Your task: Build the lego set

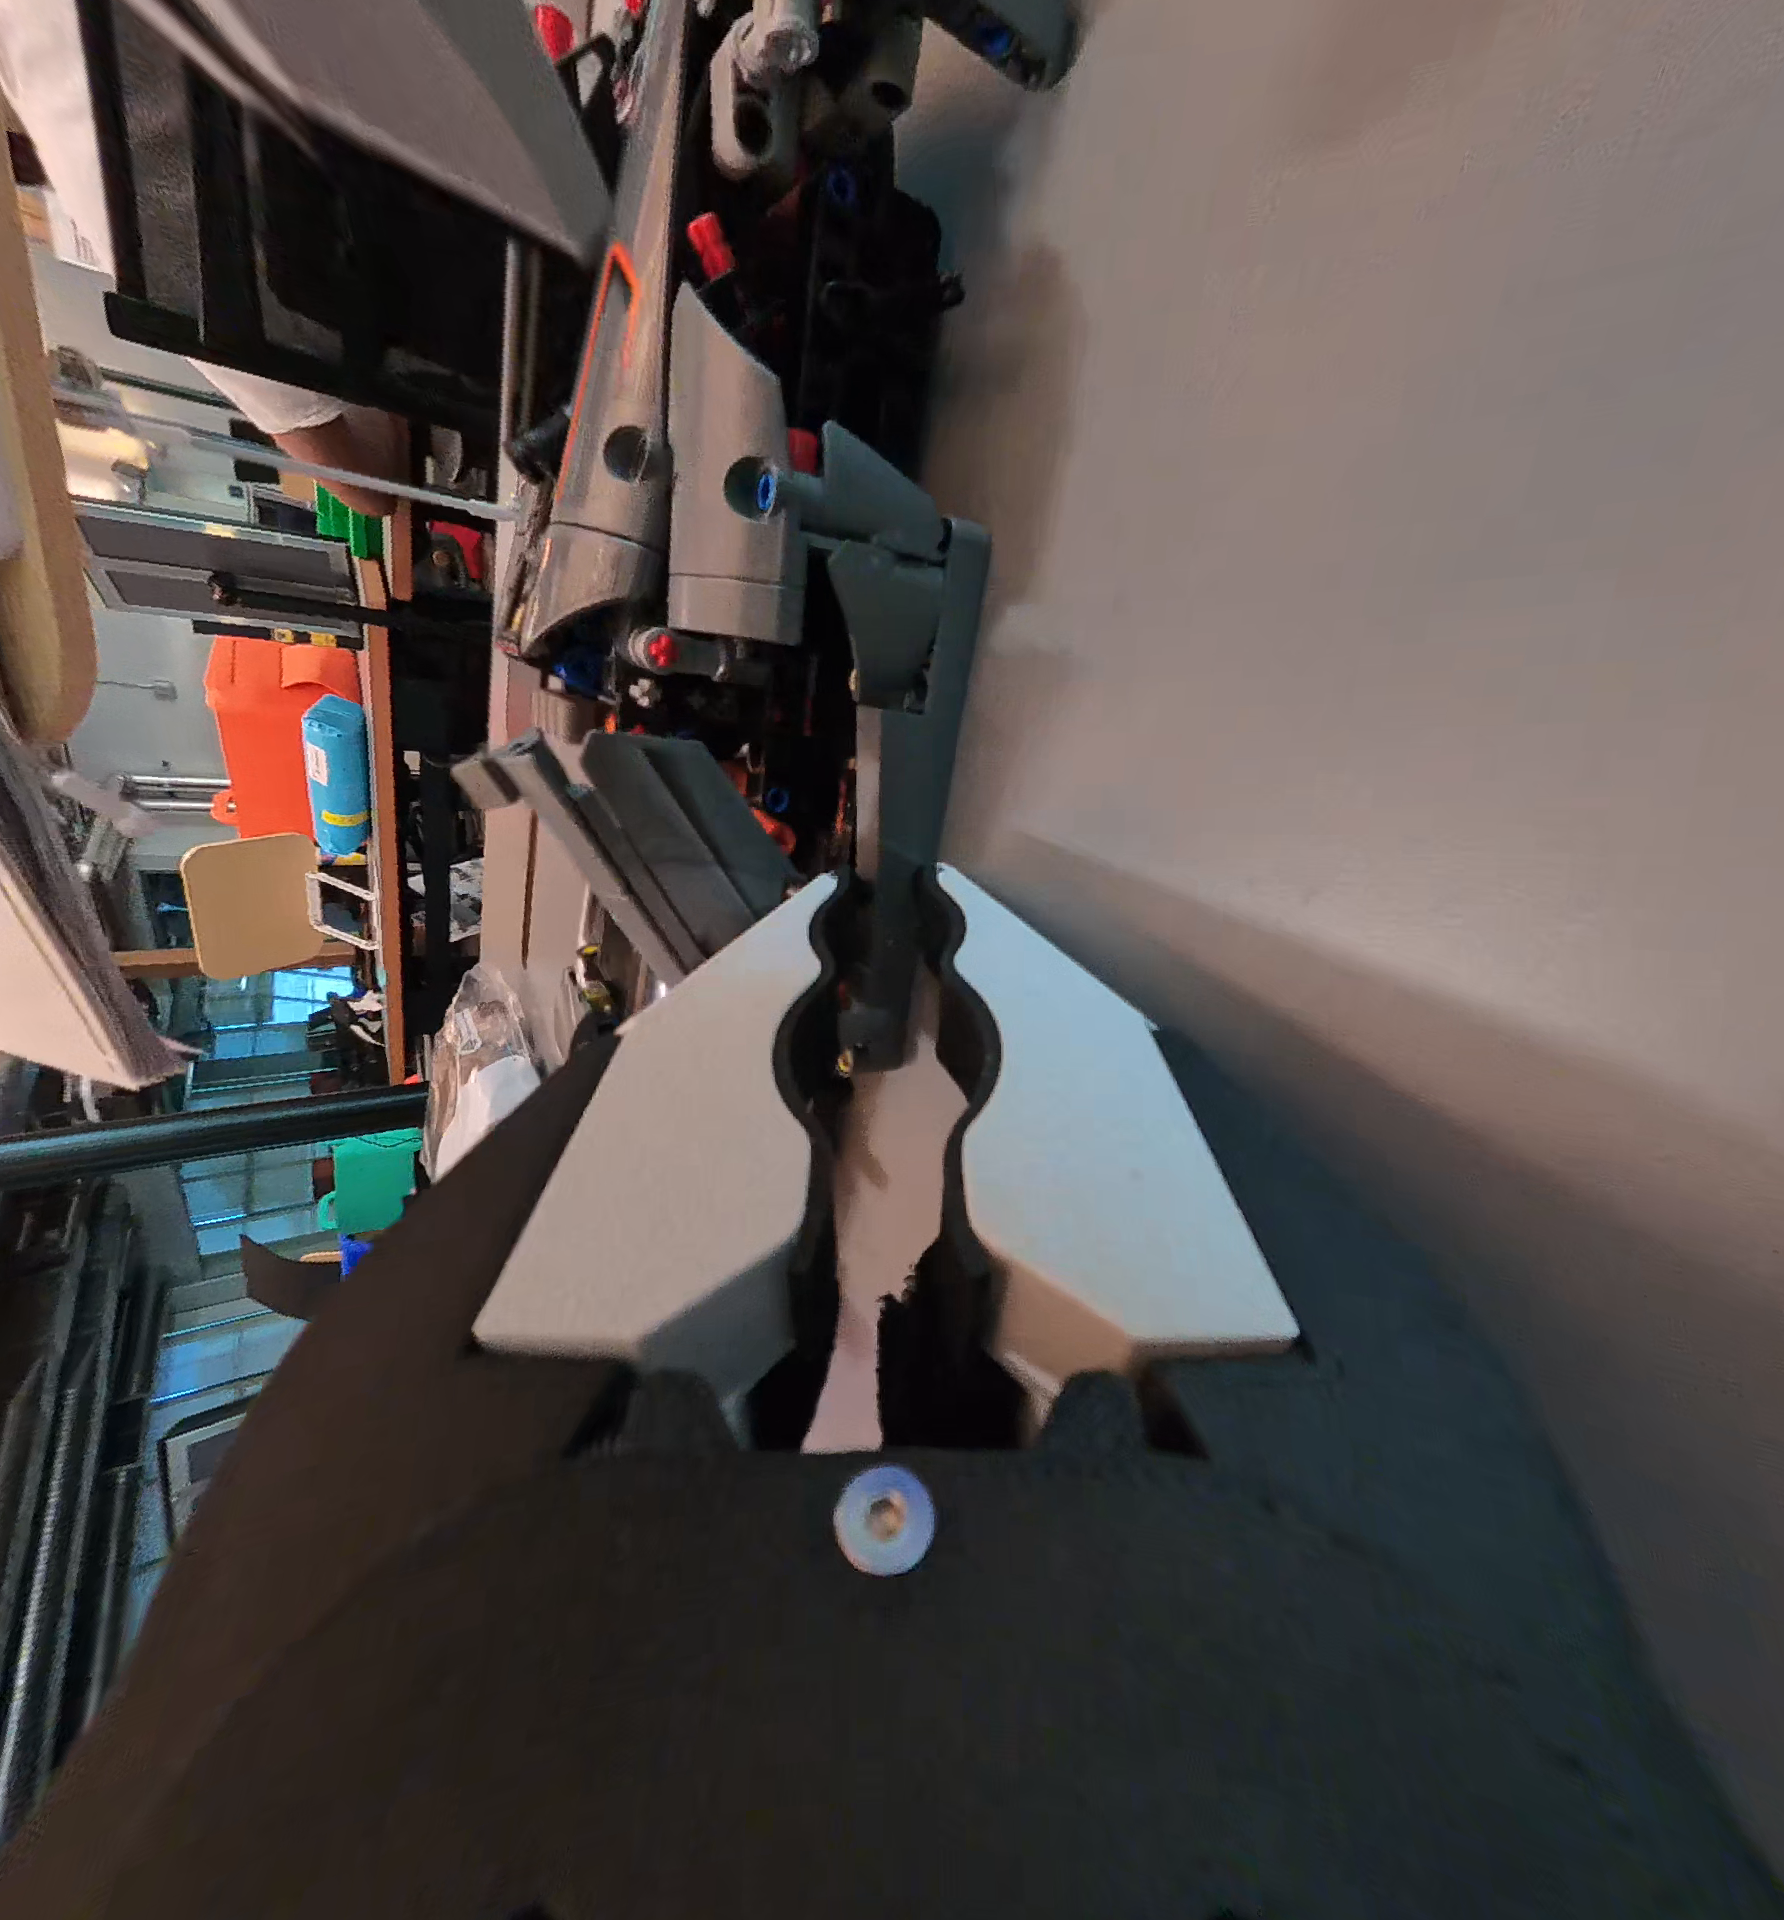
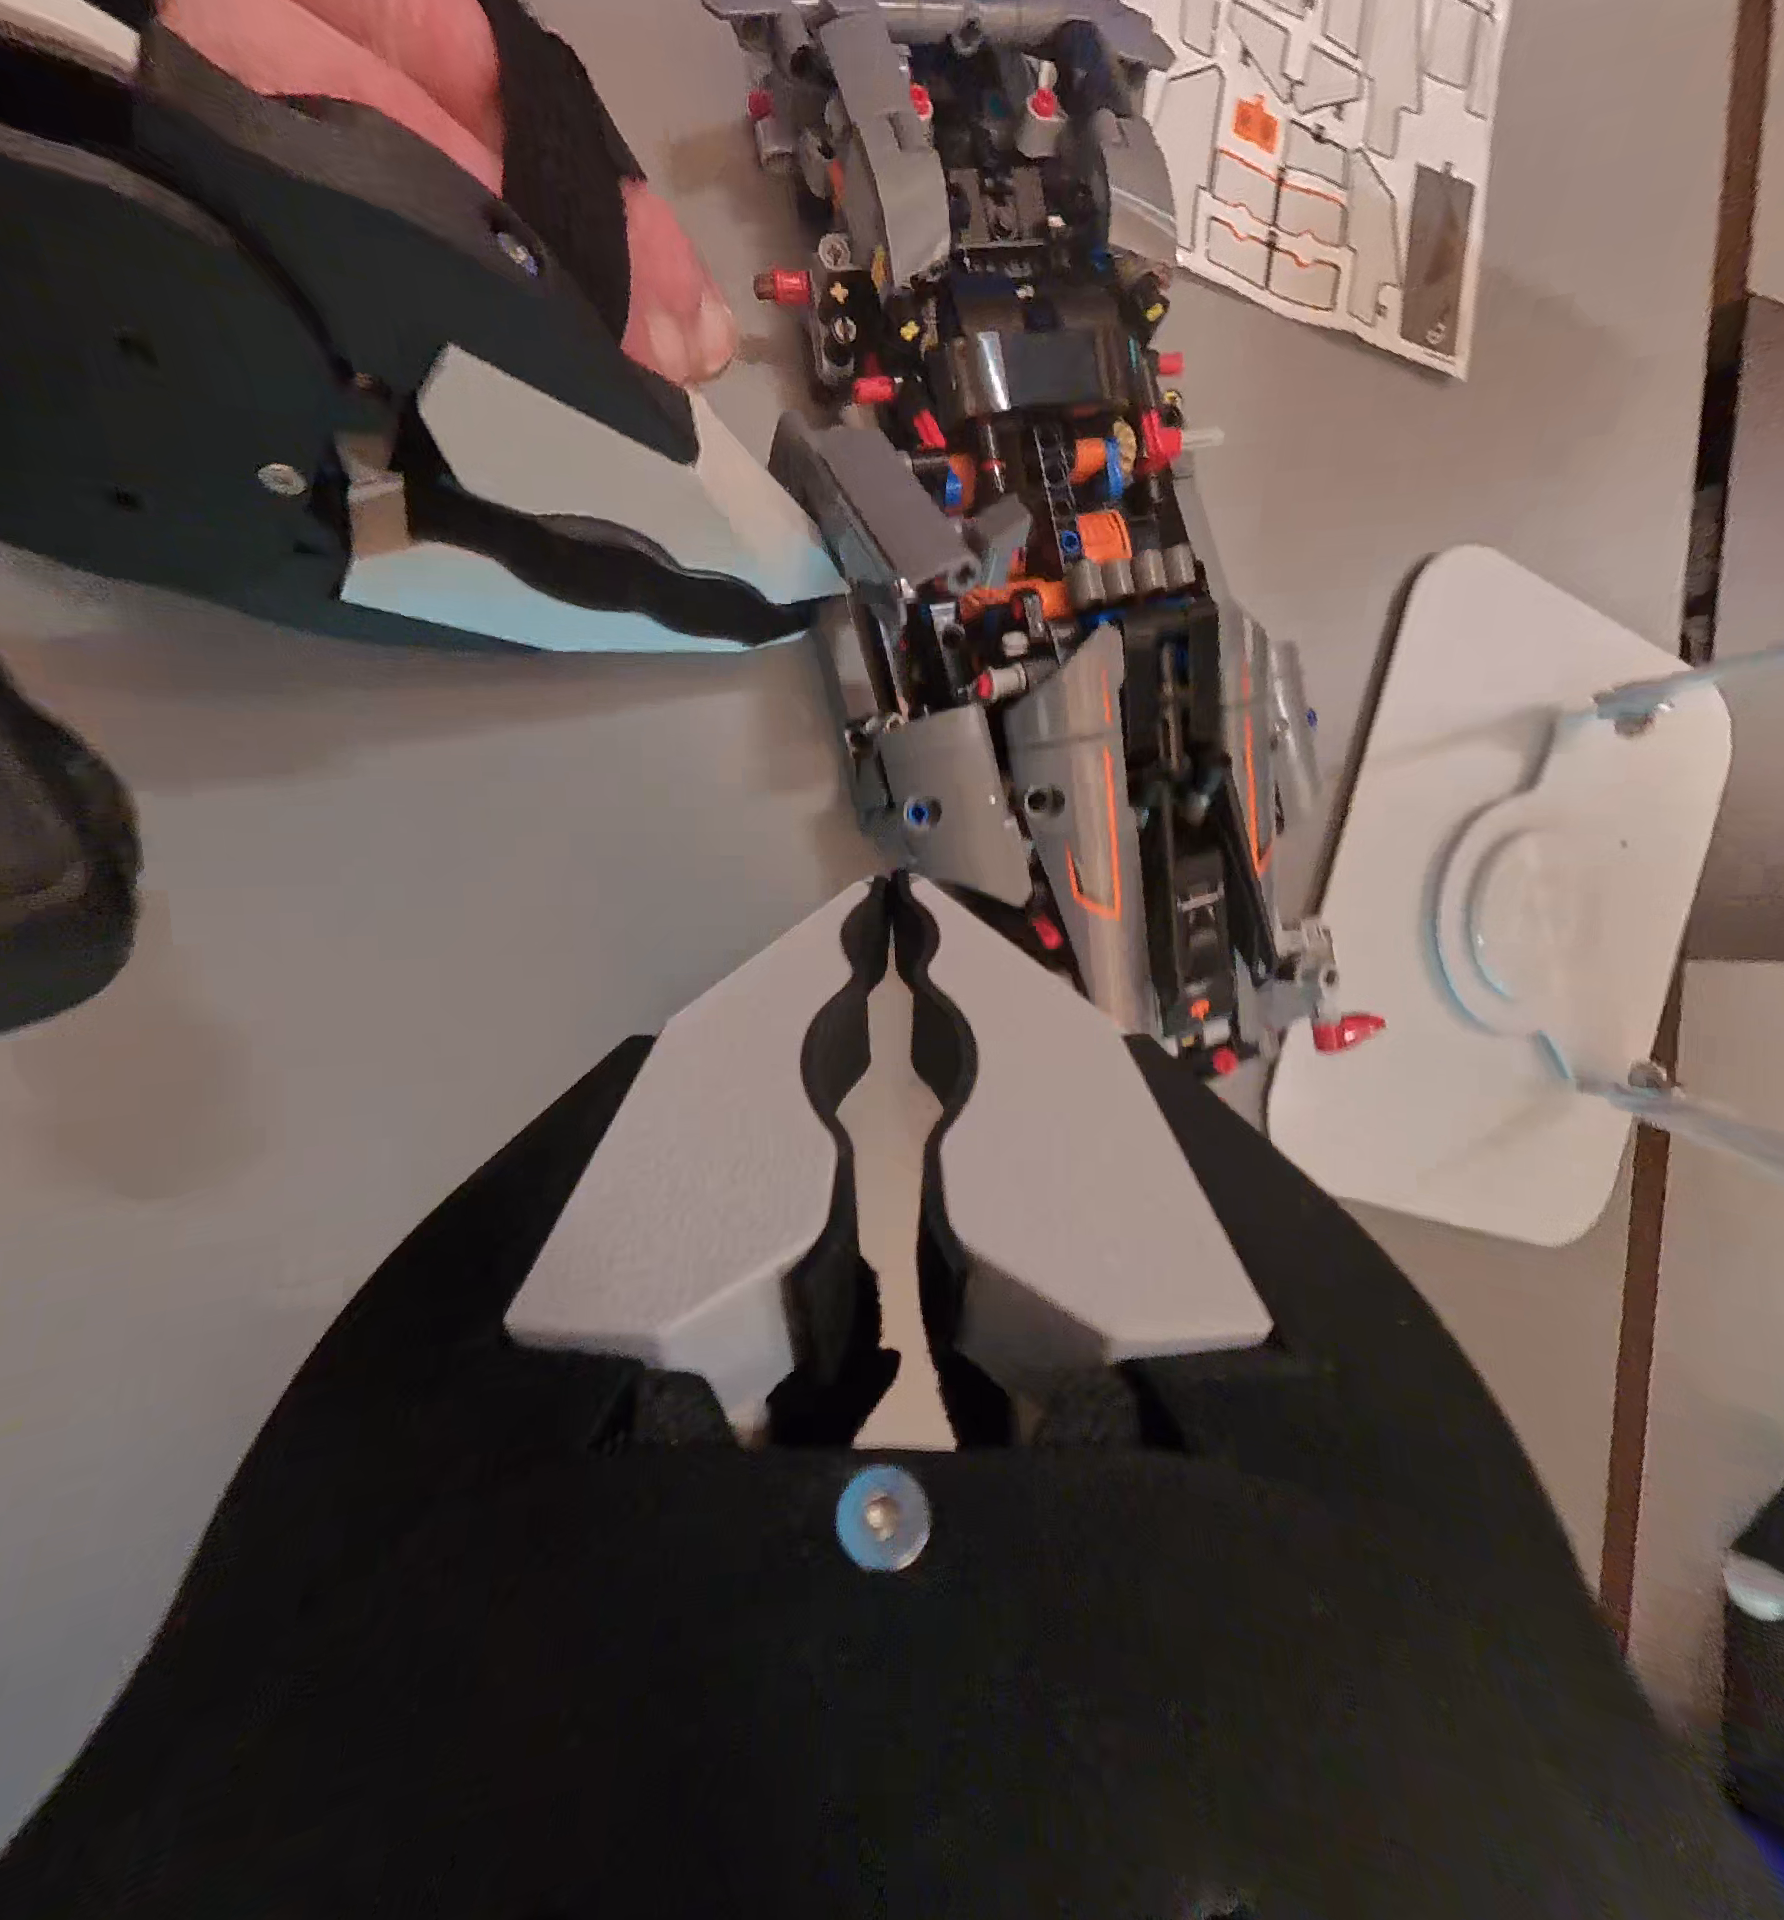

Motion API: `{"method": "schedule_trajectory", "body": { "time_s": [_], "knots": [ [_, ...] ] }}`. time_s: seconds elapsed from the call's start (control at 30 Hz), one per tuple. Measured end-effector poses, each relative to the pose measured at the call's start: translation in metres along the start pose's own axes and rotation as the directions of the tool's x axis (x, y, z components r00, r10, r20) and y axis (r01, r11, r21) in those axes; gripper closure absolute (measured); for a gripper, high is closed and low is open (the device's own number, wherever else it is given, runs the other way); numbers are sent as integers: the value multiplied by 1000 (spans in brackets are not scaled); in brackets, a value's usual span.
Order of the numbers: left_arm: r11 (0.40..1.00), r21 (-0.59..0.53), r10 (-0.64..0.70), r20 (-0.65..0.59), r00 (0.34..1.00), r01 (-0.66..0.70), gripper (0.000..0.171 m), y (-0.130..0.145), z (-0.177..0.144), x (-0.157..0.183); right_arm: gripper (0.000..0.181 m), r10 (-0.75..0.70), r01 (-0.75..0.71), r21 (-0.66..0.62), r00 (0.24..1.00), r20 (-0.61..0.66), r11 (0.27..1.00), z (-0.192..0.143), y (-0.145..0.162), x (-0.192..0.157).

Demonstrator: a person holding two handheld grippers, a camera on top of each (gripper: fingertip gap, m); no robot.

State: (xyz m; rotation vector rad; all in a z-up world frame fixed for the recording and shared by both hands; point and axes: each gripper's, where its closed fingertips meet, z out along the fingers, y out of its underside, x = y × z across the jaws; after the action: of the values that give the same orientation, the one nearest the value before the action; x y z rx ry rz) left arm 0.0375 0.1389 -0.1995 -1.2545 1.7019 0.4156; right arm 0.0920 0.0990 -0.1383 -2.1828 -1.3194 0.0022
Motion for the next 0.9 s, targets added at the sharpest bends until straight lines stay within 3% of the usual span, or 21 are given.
{"method": "schedule_trajectory", "body": {
  "time_s": [0.23,0.37,0.5,0.53,0.7,0.9],
  "knots": [
    [1000,-7,7,7,1000,-7,158,-1,-4,0,181,1,0,33,999,-39,999,-31,12,-23],
    [988,98,-120,-16,993,121,152,-2,-27,-7,181,14,-11,50,998,-66,999,-47,20,-34],
    [960,190,-223,70,972,206,120,-6,-37,-40,181,43,-36,111,997,-63,993,-59,22,-47],
    [958,188,-231,49,972,219,123,-7,-35,-41,181,54,-47,125,997,-59,991,-59,22,-49],
    [973,160,-159,-49,986,165,126,-18,-20,-22,181,104,-94,168,993,-48,981,-59,28,-59],
    [981,135,-128,-106,986,142,115,-25,-12,-5,181,131,-120,203,991,-40,972,-65,35,-72]
  ]
}}
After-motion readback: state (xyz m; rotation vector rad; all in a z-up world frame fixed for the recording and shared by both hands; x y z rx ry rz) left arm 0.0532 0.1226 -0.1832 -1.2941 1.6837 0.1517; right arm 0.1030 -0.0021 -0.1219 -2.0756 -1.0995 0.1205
